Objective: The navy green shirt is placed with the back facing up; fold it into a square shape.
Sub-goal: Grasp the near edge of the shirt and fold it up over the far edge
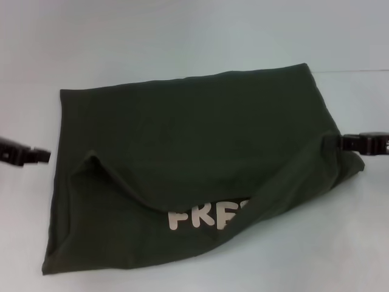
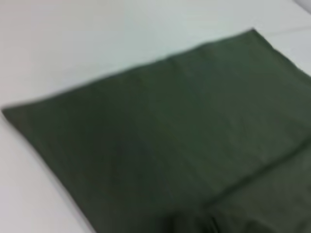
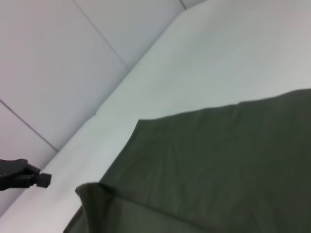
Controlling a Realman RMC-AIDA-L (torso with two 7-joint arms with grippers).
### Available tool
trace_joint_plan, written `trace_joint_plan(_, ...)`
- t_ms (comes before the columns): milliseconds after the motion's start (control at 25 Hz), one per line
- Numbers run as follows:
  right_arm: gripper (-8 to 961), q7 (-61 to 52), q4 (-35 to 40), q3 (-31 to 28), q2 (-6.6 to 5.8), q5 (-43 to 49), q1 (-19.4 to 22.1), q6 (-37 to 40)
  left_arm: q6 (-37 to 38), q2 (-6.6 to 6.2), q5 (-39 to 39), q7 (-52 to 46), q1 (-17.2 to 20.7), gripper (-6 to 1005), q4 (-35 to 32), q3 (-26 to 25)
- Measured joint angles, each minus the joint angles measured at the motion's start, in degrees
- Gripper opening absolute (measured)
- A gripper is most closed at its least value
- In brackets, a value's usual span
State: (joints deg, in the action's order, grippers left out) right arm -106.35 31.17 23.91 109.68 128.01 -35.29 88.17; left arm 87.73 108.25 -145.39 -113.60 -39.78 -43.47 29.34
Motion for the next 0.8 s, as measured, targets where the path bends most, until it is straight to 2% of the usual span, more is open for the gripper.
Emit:
trace_joint_plan(440,48,0.2,-0.1,3.7,0.00,0.2,1.3,-0.6,9.3,0.30,-0.8,-6.0,4.4,66,-0.3,0.0)
trace_joint_plan(640,48,0.2,-0.1,4.6,0.00,1.1,1.4,-1.0,11.7,0.42,-3.6,-9.5,5.1,131,-0.5,-0.2)
trace_joint_plan(800,48,0.3,-0.1,5.1,0.00,1.4,1.4,-1.1,12.5,0.64,-4.1,-10.7,5.6,277,0.1,-0.3)
